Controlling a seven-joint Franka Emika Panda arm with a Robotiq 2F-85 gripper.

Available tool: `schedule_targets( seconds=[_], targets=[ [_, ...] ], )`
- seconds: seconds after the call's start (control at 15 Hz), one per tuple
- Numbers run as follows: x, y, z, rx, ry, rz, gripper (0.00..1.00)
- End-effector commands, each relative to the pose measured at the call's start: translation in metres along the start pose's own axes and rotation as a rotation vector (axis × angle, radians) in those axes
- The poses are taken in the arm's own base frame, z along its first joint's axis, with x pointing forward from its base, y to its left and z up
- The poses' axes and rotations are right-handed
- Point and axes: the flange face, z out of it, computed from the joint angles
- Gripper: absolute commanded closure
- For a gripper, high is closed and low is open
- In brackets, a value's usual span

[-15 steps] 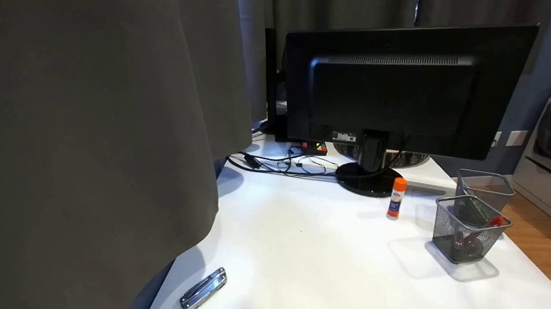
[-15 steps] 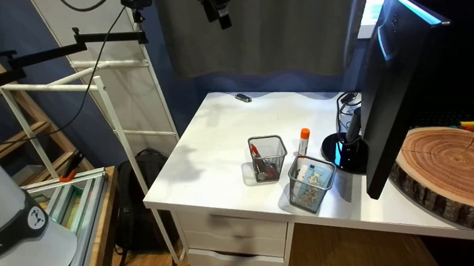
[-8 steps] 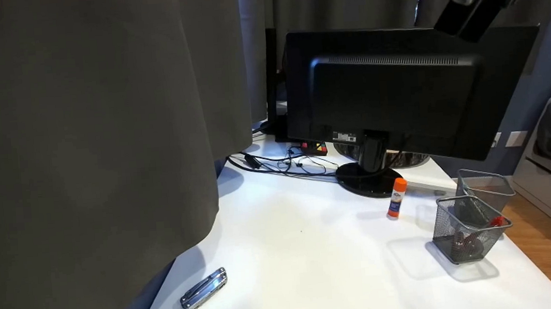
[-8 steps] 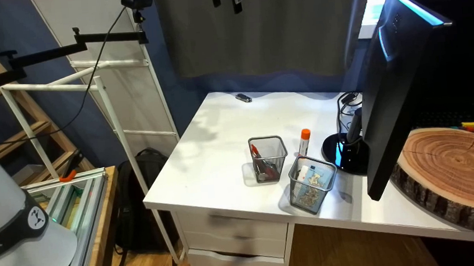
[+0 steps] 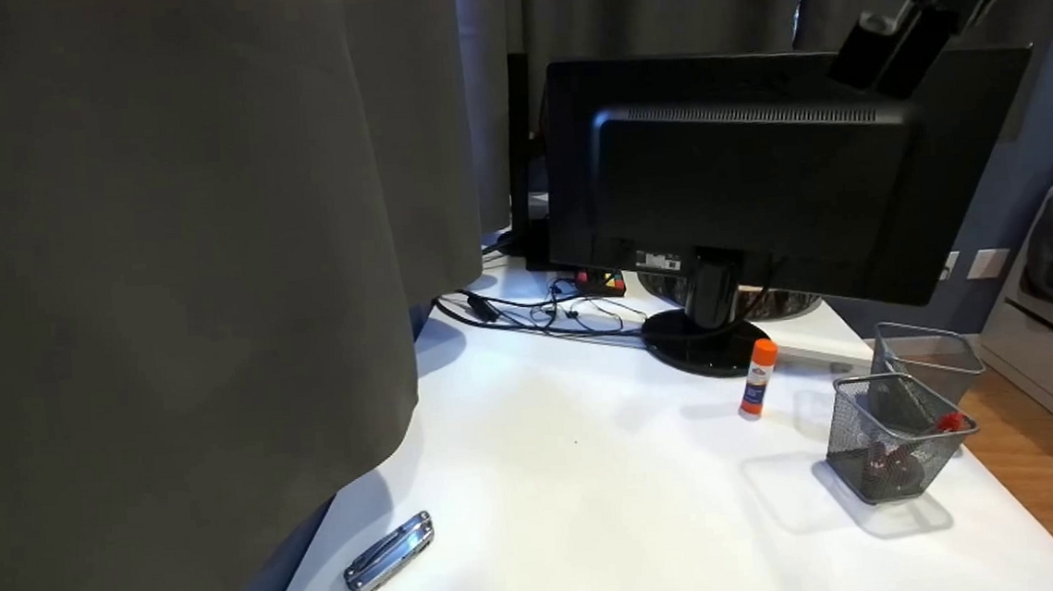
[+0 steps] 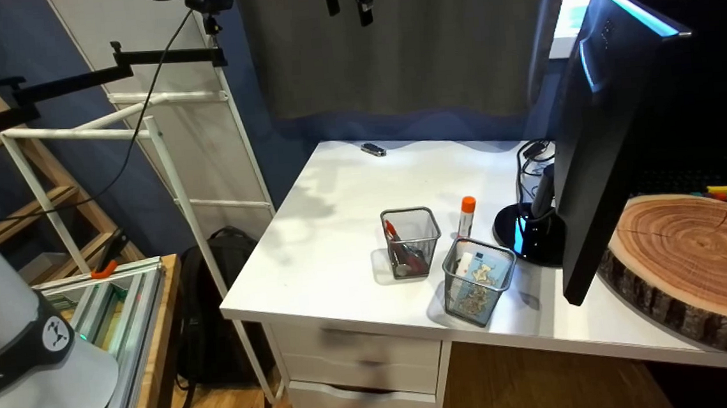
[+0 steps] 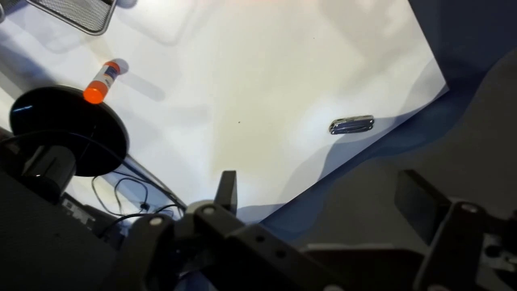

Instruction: Put the remote into the basket

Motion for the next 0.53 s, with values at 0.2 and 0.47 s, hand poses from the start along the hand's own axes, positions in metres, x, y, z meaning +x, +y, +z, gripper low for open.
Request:
schedule_targets(
  seconds=[0.2,0.47],
  targets=[
    [0.045,-0.060,0.127,0.160,-0.167,-0.267,0.00],
    [0.060,-0.080,0.201,0.256,-0.264,-0.421,0.00]
  ],
)
